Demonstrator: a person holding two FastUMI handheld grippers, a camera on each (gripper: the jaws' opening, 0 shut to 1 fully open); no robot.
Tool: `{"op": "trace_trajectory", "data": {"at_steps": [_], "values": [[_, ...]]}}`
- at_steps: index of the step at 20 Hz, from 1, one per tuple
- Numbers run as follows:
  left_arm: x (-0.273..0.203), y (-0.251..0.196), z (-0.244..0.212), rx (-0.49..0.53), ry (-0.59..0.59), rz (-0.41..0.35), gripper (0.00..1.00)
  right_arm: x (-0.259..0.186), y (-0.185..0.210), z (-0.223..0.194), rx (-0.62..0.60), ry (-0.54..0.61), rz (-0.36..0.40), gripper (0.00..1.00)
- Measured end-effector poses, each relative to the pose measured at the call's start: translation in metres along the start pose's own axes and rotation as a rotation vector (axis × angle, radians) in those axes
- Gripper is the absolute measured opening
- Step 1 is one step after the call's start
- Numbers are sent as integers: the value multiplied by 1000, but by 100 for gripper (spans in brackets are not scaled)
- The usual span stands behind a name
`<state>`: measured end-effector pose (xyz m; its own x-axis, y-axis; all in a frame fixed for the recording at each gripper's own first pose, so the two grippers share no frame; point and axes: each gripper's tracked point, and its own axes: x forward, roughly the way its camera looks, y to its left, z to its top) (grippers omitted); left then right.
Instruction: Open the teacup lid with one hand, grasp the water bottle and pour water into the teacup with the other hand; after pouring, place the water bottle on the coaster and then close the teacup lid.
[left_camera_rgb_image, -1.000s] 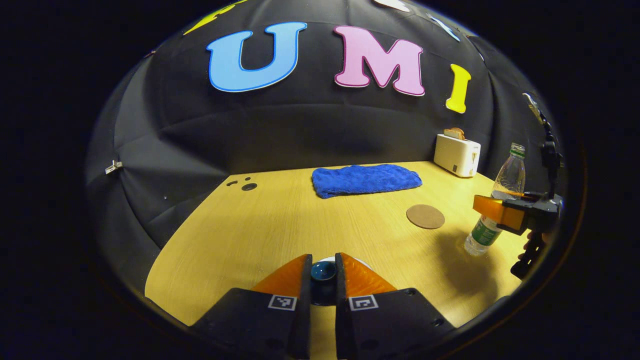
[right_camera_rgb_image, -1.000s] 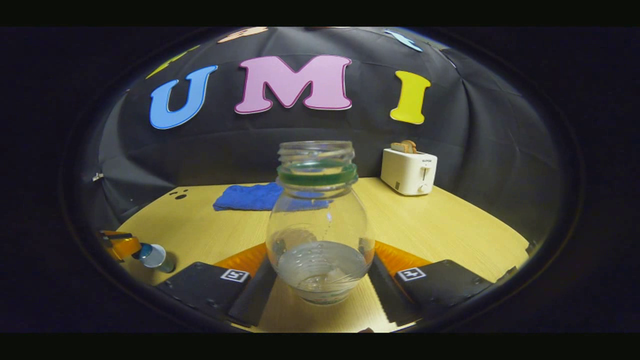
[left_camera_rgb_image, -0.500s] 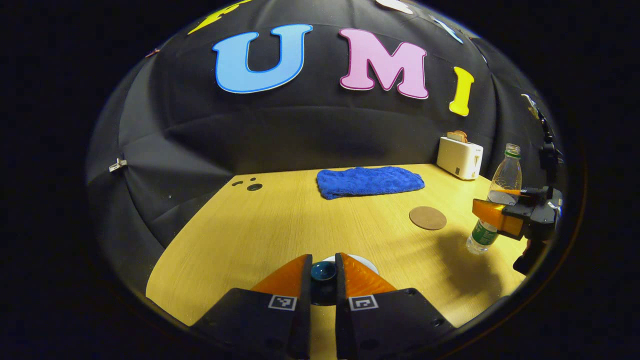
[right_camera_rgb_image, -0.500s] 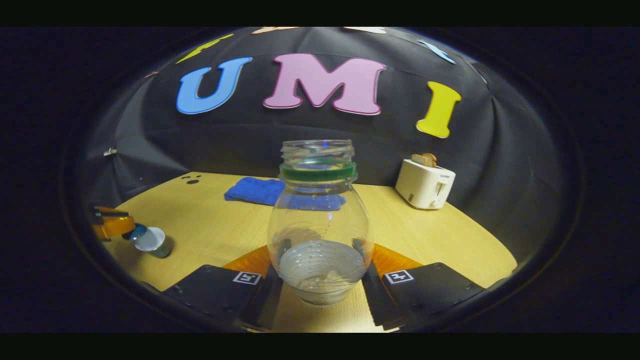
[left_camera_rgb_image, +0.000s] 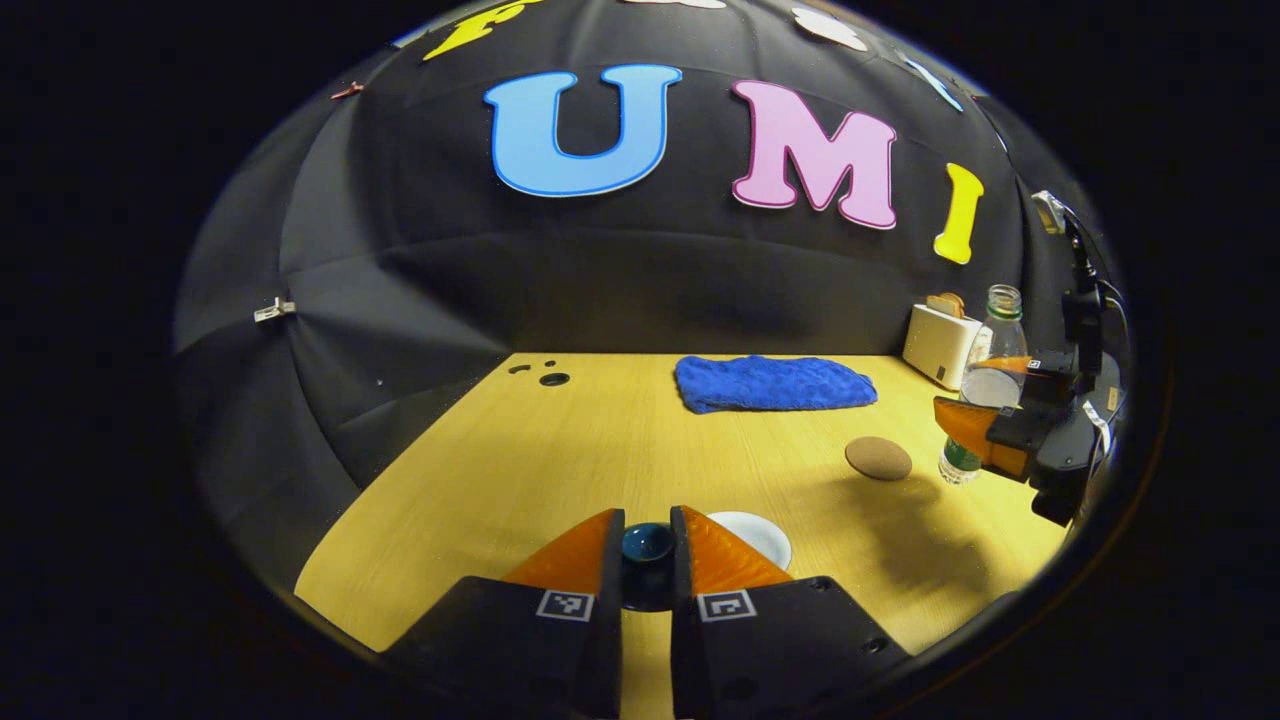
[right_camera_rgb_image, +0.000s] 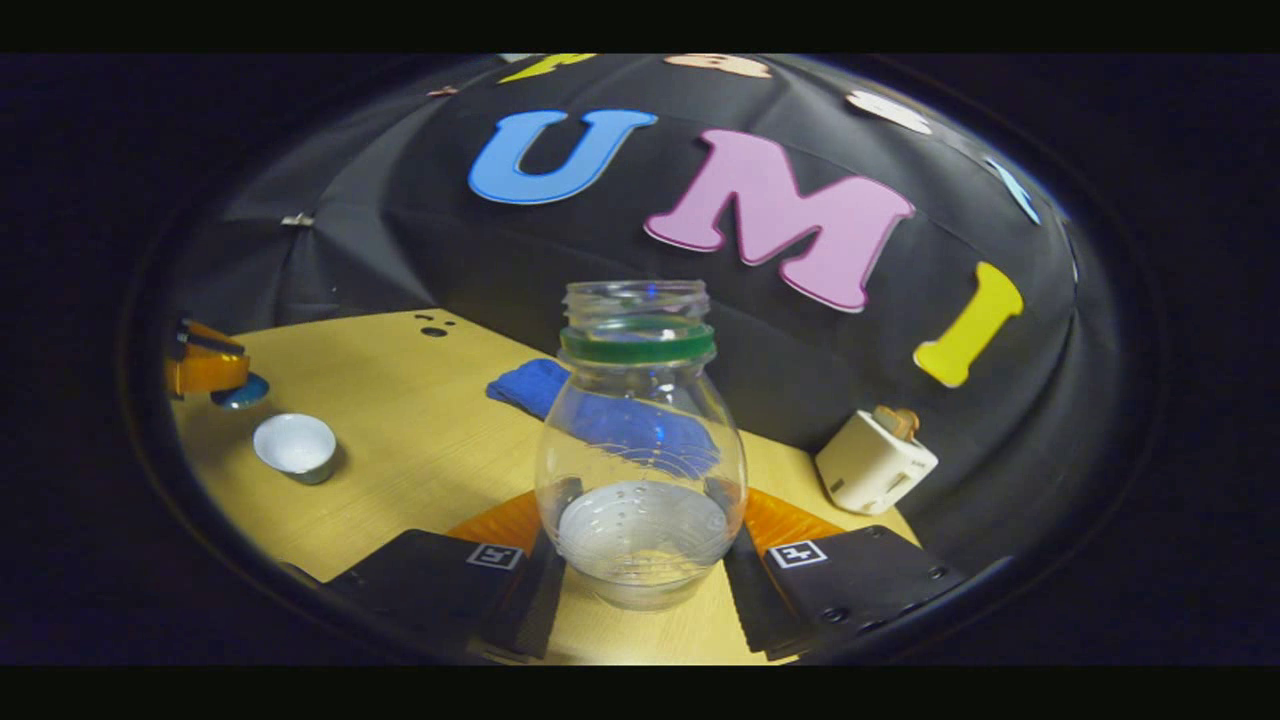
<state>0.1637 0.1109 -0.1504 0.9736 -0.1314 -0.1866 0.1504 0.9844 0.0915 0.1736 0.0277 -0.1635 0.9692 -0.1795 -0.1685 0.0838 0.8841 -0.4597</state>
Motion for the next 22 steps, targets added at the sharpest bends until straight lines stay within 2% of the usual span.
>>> {"op": "trace_trajectory", "data": {"at_steps": [4,7,9,10,11,13,14,16,17,22], "values": [[-10,16,14,34,-53,17,24,13,21,11,-196,-38,61,74],[-16,18,20,0,-75,2,23,20,49,7,-316,-44,119,74],[-18,28,20,4,-89,18,23,25,61,3,-397,-35,147,74],[-20,32,18,-1,-90,25,23,28,66,1,-434,-39,157,77],[-21,36,16,-13,-89,30,24,30,72,1,-469,-43,168,73],[-25,44,12,-19,-90,45,23,37,82,0,-521,-54,193,73],[-26,49,8,-13,-85,53,19,38,87,-1,-544,-59,206,73],[-29,54,1,-18,-74,56,23,40,97,-1,-598,-71,227,77],[-28,57,-1,-20,-74,58,23,40,102,0,-626,-81,238,73],[-28,69,-3,-30,-78,72,23,42,123,6,-768,-145,292,74]]}}
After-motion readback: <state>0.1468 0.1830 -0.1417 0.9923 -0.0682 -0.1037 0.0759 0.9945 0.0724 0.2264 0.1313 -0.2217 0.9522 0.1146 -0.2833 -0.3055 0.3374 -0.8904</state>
